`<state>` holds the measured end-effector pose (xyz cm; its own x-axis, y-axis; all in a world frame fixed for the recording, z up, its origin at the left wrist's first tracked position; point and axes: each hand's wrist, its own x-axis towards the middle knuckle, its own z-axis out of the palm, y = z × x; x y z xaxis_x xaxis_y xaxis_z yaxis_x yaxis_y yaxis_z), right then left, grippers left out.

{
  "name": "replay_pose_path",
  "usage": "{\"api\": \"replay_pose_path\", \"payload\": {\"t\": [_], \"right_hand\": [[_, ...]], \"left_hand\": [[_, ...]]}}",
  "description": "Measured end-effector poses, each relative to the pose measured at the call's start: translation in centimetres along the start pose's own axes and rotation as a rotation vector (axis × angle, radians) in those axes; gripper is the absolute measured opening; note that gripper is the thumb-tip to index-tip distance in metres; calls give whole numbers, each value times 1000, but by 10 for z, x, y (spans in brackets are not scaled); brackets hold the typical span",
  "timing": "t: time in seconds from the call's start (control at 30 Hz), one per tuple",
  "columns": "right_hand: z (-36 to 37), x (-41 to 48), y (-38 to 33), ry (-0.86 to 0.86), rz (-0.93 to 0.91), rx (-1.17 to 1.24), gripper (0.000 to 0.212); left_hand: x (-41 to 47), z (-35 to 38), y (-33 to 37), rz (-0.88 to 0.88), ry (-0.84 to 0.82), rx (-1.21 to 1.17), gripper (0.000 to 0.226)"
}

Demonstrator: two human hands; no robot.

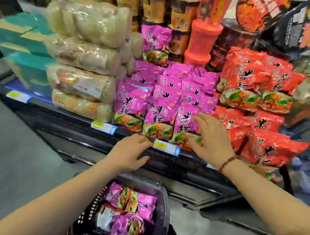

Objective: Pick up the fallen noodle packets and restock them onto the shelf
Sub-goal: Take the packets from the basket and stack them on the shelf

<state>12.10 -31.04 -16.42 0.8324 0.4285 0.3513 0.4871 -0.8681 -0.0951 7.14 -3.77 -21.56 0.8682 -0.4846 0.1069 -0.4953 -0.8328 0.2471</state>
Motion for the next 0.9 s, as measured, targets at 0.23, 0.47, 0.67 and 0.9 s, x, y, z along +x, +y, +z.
{"api": "replay_pose_path", "payload": {"t": [0.23,0.47,0.67,0.9], "right_hand": [[92,-78,-91,-353,-58,124,71],[208,-134,-125,-668,105,294,73],[322,-184,-143,-918,266,321,83],[450,-245,-155,-1142,373,354,74]], "left_hand": [[-123,62,-53,-233,-177,-24,44],[-210,150,-88,-495,-307,-33,58],[-264,246,-93,-690,-388,-126,64],[-299,356,-97,-785,-313,-155,61]]}}
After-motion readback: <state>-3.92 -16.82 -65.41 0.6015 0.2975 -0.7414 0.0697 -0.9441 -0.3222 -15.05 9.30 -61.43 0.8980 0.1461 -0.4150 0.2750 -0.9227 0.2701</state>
